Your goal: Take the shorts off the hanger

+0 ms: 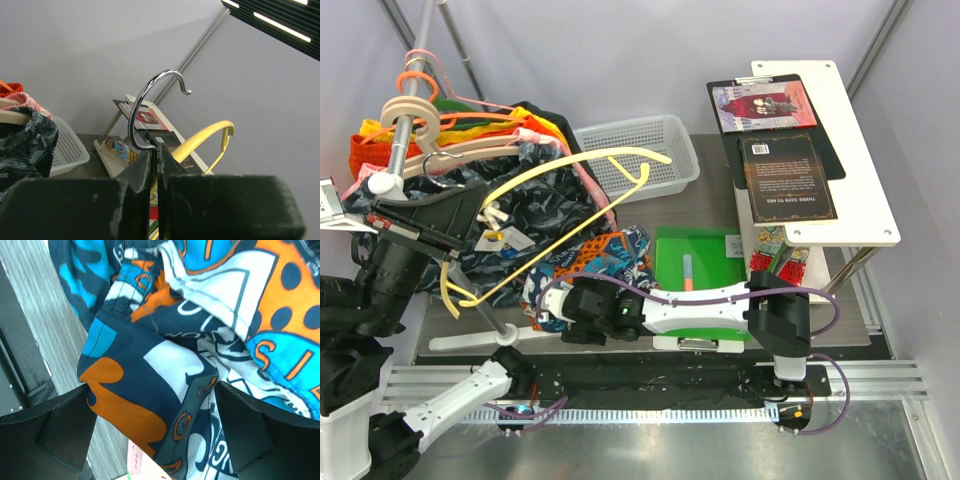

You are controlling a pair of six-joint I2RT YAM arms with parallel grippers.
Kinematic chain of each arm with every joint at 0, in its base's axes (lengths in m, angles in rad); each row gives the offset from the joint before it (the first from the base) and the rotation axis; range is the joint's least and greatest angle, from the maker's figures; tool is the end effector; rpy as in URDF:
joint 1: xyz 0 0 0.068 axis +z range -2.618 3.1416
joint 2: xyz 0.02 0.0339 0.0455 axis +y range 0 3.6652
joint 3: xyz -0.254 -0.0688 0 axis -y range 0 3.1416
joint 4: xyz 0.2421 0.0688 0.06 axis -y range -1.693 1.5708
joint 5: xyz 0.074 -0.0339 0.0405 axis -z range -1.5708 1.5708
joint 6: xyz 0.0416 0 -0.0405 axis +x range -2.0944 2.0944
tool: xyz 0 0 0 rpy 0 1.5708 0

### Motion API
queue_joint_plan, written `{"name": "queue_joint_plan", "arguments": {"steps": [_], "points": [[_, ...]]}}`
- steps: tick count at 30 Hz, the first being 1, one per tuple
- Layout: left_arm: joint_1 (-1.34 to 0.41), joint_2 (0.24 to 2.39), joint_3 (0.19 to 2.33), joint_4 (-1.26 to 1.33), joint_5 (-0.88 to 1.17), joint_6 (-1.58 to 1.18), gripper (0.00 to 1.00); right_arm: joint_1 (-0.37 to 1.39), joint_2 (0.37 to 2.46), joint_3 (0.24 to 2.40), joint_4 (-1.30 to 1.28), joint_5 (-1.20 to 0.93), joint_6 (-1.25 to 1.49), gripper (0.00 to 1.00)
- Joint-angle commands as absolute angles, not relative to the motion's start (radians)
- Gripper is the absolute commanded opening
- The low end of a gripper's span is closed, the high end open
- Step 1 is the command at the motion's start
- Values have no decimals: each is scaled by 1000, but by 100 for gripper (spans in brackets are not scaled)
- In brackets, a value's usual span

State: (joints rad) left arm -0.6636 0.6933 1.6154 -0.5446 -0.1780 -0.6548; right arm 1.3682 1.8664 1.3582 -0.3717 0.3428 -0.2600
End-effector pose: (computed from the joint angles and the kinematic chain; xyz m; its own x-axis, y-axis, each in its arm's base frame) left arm 0.0281 -0.0126 0.5474 -0.0599 -0.7140 -0.6976 0.5548 0.5571 -0.6179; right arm 0.0956 0.3957 0.2039 0.0762 -0.8322 -0.5492 -0.8898 0.1918 -0.4142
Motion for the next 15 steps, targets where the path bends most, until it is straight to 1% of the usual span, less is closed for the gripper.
{"name": "queue_joint_plan", "arguments": {"steps": [1,5,14,15], "points": [[-660,696,1640,-517,-158,-663,0,1373,1871,1339,-255,371,-302,100],[-660,695,1640,-523,-163,-661,0,1377,1914,1331,-178,376,-311,100],[-660,699,1657,-541,-163,-657,0,1376,1994,1348,-163,351,-341,100],[-660,698,1657,-541,-163,-657,0,1376,2009,1351,-161,348,-341,98]]}}
